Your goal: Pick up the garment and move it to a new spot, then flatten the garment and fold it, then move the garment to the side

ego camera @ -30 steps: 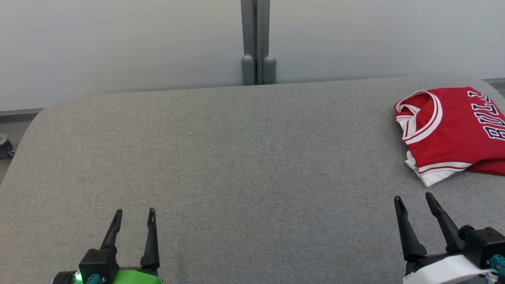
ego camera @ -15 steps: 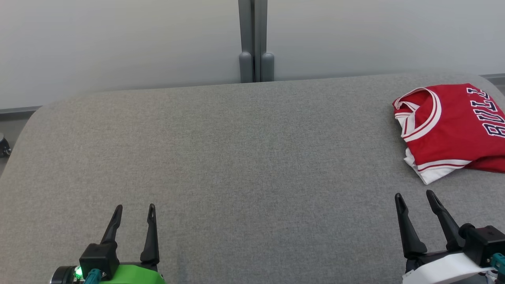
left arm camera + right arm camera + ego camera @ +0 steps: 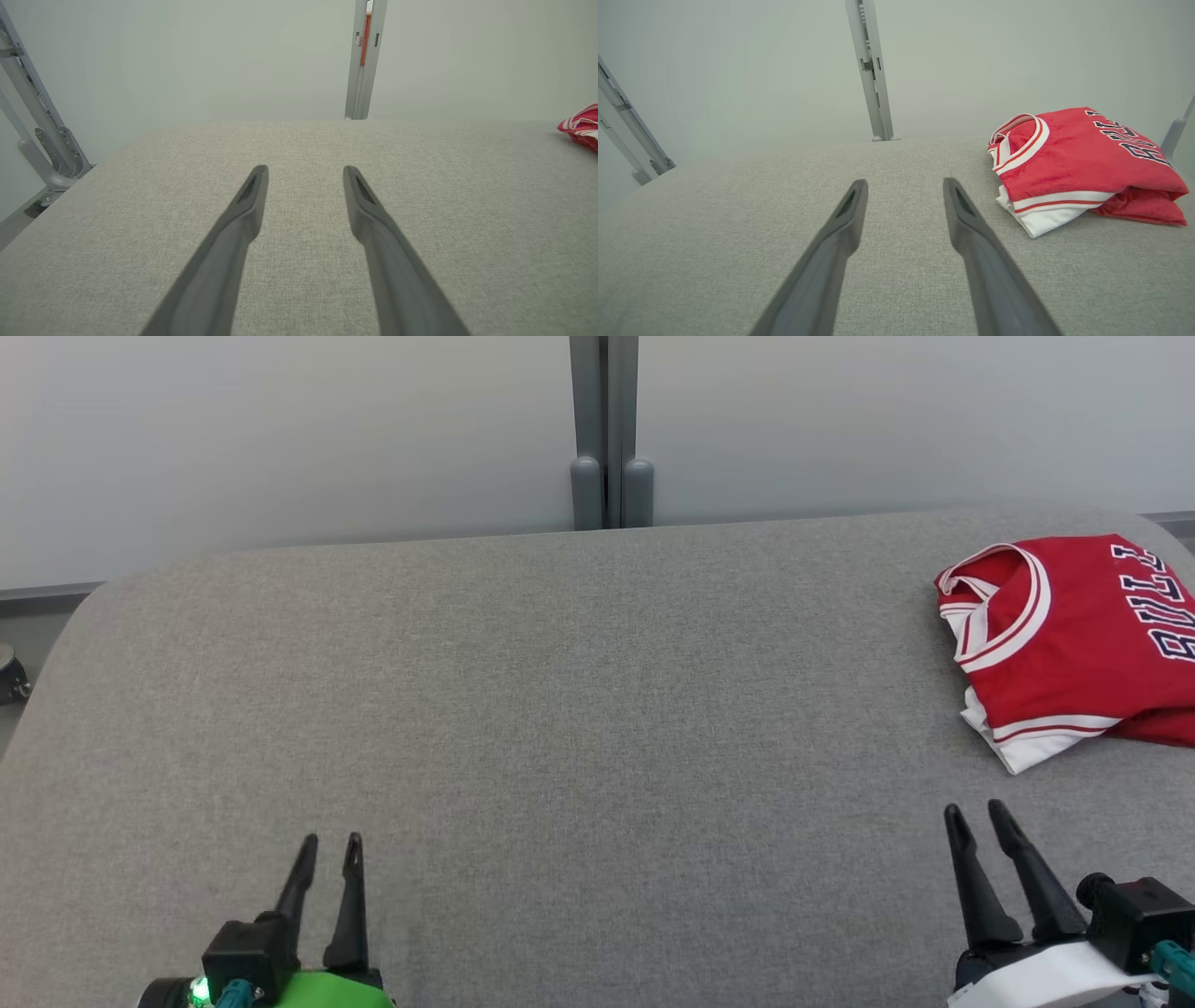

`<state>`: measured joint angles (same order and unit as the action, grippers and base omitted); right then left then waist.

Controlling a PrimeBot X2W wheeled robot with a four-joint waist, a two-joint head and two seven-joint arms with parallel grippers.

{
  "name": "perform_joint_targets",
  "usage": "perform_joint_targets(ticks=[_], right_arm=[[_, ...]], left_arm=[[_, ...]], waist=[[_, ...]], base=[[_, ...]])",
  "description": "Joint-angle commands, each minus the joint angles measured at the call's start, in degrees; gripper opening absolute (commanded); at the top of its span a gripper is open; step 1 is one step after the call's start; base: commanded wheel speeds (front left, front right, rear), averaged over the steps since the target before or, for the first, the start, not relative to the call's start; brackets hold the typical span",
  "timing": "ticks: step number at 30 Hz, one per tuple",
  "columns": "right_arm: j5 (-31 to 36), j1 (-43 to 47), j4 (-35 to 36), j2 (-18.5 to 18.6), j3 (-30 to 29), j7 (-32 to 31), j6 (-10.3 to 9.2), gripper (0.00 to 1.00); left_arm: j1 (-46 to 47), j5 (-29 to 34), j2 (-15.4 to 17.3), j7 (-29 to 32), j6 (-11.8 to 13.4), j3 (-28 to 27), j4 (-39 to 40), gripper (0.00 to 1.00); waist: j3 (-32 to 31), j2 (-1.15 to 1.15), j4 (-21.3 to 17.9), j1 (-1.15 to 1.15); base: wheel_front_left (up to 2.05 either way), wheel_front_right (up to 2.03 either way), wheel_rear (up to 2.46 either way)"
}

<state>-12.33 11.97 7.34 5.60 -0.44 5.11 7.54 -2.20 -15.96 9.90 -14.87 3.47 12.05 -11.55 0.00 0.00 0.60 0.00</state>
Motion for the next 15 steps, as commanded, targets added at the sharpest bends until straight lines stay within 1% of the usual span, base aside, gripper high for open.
perform_joint_targets(ticks=[1, 15], right_arm=[[-0.27, 0.11, -0.28, -0.04, 0.09, 0.03, 0.0, 0.0], [-15.62, -3.16, -4.06, 0.3, 0.03, -1.21, -0.01, 0.0]], left_arm=[[-0.15, -0.28, -0.11, 0.18, -0.05, 0.01, -0.25, 0.0], [1.49, -14.01, -1.35, 3.99, -2.02, -3.31, -0.78, 0.0]], waist=[[0.0, 0.0, 0.0, 0.0], [0.02, 0.0, -0.06, 0.0]], base=[[0.0, 0.0, 0.0], [0.0, 0.0, 0.0]])
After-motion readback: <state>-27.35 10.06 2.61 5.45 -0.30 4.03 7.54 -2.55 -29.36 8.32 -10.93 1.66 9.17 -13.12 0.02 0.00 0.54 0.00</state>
